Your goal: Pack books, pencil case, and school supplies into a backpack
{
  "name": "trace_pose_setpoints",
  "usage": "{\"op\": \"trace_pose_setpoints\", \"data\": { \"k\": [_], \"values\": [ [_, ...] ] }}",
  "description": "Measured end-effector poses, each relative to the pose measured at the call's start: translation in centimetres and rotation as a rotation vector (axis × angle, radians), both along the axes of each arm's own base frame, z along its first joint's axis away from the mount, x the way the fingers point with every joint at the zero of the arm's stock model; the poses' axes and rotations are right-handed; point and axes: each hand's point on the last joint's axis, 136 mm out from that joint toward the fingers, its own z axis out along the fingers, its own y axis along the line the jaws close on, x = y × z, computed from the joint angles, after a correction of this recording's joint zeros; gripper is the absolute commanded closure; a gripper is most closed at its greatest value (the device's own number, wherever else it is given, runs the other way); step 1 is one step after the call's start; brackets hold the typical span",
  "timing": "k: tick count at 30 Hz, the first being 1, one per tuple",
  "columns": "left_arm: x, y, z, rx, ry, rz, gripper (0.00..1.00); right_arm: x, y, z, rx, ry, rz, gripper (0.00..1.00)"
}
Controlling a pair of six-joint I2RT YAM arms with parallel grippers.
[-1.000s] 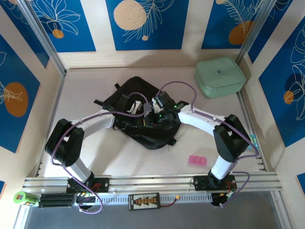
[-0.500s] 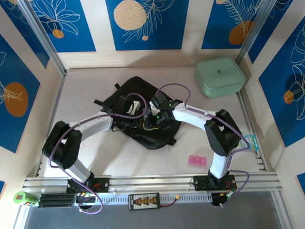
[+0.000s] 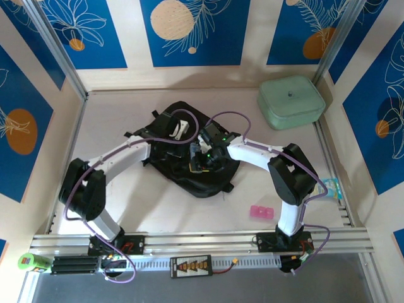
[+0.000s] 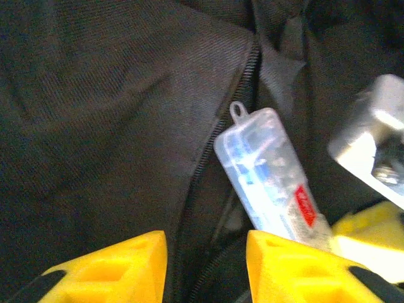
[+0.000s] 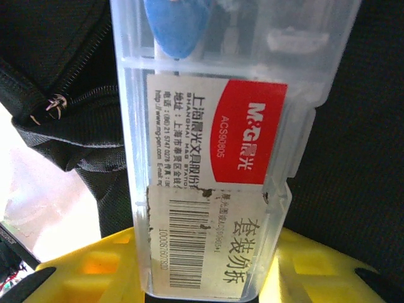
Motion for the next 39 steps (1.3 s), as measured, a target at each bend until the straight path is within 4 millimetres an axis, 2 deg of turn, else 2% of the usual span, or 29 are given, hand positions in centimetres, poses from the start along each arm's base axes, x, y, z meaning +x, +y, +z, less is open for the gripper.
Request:
{"op": "trace_pose_setpoints", "data": {
  "k": [7, 12, 15, 21, 29, 36, 39],
  "values": [
    [0.6, 0.9, -4.0, 0.153, 0.068, -0.036, 0.38, 0.1, 0.1, 0.0, 0.013, 0.008, -0.007, 0.73],
    [0.9, 1.2, -4.9, 0.179, 0.101, -0.025, 0.29, 0.2, 0.0, -0.1, 0.027, 0.015, -0.017, 0.73],
    [1.3, 1.2, -5.0, 0.182, 0.113, -0.010, 0.29, 0.5, -0.1, -0.1, 0.033, 0.013, -0.033, 0.74],
    [2.2, 1.2, -5.7, 0.202, 0.132, 0.035, 0.44, 1.1, -0.2, -0.1, 0.037, -0.002, -0.052, 0.74],
    [3.0, 1.3, -5.8, 0.249, 0.108, 0.093, 0.53, 1.4, 0.0, -0.2, 0.045, -0.013, -0.055, 0.74],
    [3.6, 1.7, -6.4, 0.298, 0.085, 0.133, 0.79, 1.6, -0.1, -0.3, 0.040, -0.019, -0.060, 0.74],
    [3.7, 1.8, -6.4, 0.306, 0.080, 0.139, 0.85, 1.6, -0.2, -0.4, 0.034, -0.022, -0.065, 0.74]
  ]
}}
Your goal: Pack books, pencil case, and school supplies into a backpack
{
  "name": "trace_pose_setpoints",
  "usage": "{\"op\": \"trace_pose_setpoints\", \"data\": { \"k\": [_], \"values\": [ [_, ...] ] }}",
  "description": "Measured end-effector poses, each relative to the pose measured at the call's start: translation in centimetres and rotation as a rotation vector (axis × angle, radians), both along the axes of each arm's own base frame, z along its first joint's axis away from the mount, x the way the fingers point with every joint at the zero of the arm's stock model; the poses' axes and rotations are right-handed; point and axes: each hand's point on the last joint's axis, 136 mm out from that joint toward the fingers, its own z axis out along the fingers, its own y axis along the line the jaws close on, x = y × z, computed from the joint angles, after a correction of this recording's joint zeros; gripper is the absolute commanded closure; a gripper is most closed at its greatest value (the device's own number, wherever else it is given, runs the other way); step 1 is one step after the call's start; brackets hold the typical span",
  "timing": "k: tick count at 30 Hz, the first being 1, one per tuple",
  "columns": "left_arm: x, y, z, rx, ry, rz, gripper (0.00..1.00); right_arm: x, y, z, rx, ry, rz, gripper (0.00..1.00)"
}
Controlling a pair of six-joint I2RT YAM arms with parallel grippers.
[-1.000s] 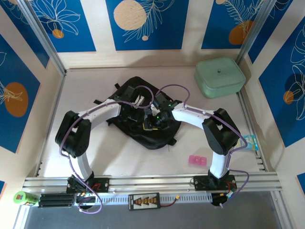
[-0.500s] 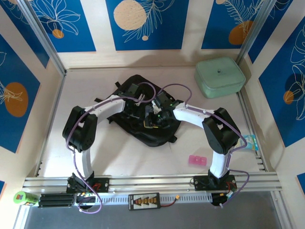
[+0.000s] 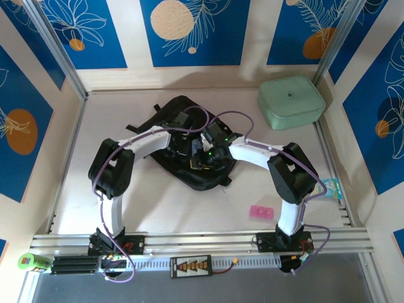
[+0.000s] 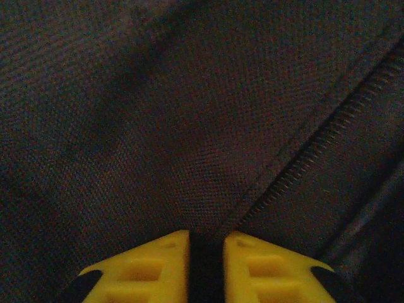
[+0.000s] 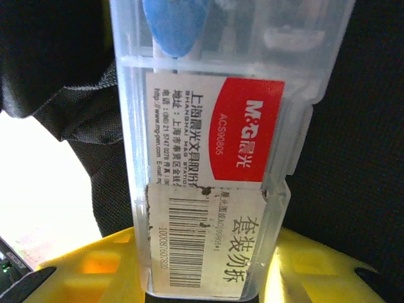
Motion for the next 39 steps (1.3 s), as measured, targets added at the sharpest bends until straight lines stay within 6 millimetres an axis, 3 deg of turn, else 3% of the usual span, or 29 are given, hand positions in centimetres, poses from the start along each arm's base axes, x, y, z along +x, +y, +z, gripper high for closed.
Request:
{"op": "trace_pose_setpoints", "data": {
  "k": [10, 27, 33, 39],
  "values": [
    [-0.3, 0.8, 0.8, -0.040, 0.011, 0.003, 1.00, 0.0, -0.1, -0.1, -0.009, -0.002, -0.003, 0.75],
    [-1.7, 0.1, 5.8, -0.273, -0.015, -0.035, 1.00, -0.7, -0.5, 0.1, -0.096, -0.043, 0.083, 0.75],
    [-2.1, 0.1, 5.7, -0.288, -0.010, -0.036, 1.00, -0.4, -0.7, 0.2, -0.164, -0.030, 0.134, 0.75],
    [-2.0, 1.6, 5.8, -0.316, -0.024, 0.028, 1.00, -0.2, -1.1, -0.1, -0.231, -0.016, 0.178, 0.76]
  ]
}}
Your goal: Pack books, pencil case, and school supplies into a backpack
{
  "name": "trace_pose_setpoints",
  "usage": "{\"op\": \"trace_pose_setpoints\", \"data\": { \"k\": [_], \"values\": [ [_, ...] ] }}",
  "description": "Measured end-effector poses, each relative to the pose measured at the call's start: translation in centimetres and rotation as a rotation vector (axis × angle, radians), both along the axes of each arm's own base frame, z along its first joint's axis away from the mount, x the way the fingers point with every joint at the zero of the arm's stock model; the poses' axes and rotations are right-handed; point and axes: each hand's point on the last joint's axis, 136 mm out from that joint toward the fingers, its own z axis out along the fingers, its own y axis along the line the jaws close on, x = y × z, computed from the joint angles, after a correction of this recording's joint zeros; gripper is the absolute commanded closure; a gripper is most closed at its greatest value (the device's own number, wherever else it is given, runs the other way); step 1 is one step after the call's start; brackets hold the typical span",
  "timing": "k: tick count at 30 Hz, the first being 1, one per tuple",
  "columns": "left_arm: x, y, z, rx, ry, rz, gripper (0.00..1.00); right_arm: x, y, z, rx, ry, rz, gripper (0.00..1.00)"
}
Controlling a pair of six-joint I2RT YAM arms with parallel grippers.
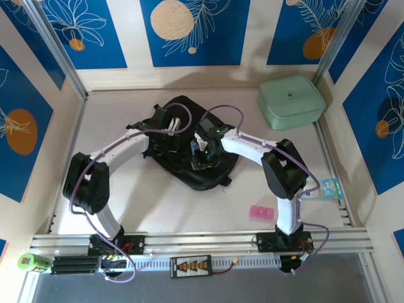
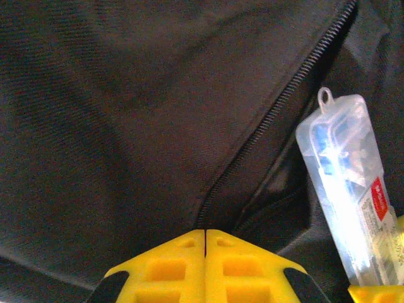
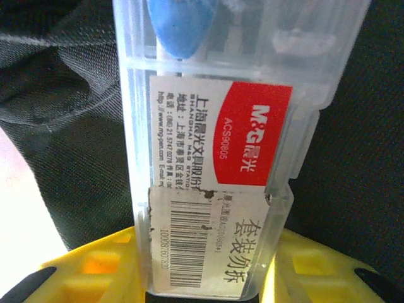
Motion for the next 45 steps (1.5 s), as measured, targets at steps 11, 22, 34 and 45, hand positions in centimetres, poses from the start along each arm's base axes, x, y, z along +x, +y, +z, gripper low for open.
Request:
{"op": "trace_pose_setpoints", "data": {
  "k": [11, 22, 34, 45],
  "values": [
    [-2.0, 0.0, 0.1, -0.181, 0.003, 0.062, 1.00, 0.6, -1.1, -0.1, -0.240, -0.029, 0.132, 0.76],
    [-3.7, -1.3, 0.8, -0.341, -0.018, 0.055, 1.00, 1.2, -2.1, 0.3, -0.394, 0.010, 0.199, 0.75],
    [-4.8, -1.7, 1.1, -0.410, -0.027, 0.059, 1.00, 3.5, -0.8, 1.1, -0.438, 0.015, 0.198, 0.75],
    [-5.1, -1.8, 0.9, -0.414, -0.019, 0.057, 1.00, 5.6, 1.4, 2.2, -0.359, -0.070, 0.180, 0.73]
  ]
}}
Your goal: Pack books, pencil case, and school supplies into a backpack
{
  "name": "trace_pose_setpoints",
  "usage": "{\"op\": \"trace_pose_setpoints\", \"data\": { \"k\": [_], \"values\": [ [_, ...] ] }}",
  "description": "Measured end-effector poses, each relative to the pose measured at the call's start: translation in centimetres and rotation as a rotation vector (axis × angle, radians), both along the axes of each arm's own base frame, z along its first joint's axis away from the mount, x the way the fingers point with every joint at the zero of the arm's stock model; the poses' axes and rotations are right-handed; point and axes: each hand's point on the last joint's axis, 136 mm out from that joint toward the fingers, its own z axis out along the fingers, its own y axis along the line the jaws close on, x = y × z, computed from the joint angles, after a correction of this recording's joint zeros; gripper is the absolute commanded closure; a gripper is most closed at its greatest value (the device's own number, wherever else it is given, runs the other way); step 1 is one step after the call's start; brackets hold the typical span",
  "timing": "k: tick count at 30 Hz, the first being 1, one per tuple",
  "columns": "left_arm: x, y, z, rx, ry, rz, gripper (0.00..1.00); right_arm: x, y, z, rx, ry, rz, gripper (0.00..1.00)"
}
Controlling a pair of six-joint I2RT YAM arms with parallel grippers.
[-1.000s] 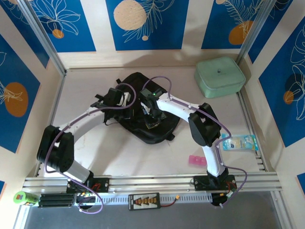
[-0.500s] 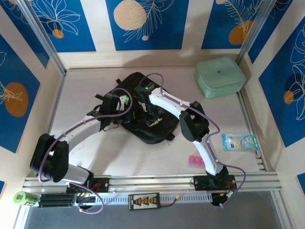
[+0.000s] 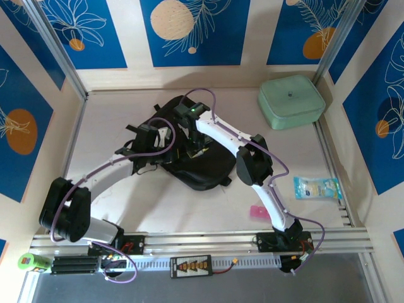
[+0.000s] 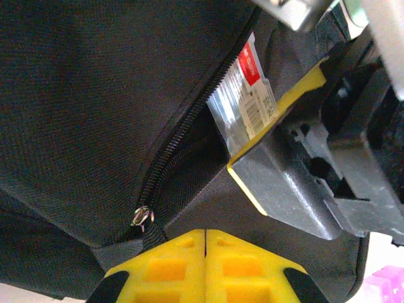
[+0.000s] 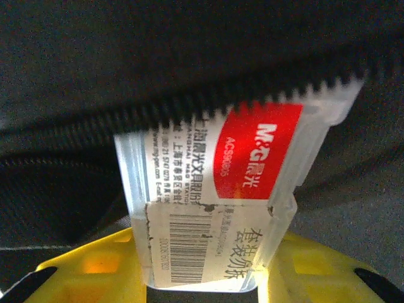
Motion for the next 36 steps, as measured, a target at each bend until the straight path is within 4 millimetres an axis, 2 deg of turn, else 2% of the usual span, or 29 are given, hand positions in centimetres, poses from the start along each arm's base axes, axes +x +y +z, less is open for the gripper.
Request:
{"op": "trace_pose_setpoints", "data": {
  "k": [6, 8, 12, 15, 20, 23, 25, 29, 33, 36],
  "values": [
    [-0.1, 0.4, -0.4, 0.007, 0.010, 0.026, 1.00, 1.0, 1.5, 0.4, 0.084, -0.035, -0.031, 0.68],
    [-0.1, 0.6, -0.4, 0.011, 0.006, 0.036, 1.00, 1.3, 1.8, 0.6, 0.113, -0.038, -0.051, 0.62],
    [0.0, 0.8, -0.3, 0.016, -0.001, 0.045, 1.00, 0.9, 2.0, 1.2, 0.188, -0.040, -0.104, 0.43],
    [0.0, 0.8, -0.3, 0.017, -0.001, 0.045, 1.00, -0.1, 1.8, 2.6, 0.274, -0.047, -0.135, 0.34],
    [0.0, 0.8, -0.3, 0.018, -0.001, 0.045, 1.00, -2.1, 1.0, 6.6, 0.444, -0.082, -0.183, 0.31],
    [0.0, 0.8, -0.3, 0.018, -0.001, 0.045, 1.00, -2.9, 0.6, 7.5, 0.510, -0.102, -0.224, 0.36],
    [0.0, 0.8, -0.3, 0.019, 0.000, 0.045, 1.00, -3.2, 0.3, 6.7, 0.520, -0.097, -0.257, 0.44],
    [0.0, 0.8, -0.3, 0.021, 0.000, 0.042, 1.00, -3.8, -0.4, 3.9, 0.488, -0.064, -0.319, 0.65],
    [0.0, 0.8, -0.1, 0.020, -0.002, 0.042, 1.00, -2.6, -0.3, 2.6, 0.475, -0.077, -0.345, 0.80],
    [0.0, 0.8, -0.2, 0.022, 0.001, 0.042, 1.00, -1.2, 0.7, 2.2, 0.479, -0.086, -0.344, 0.83]
  ]
}}
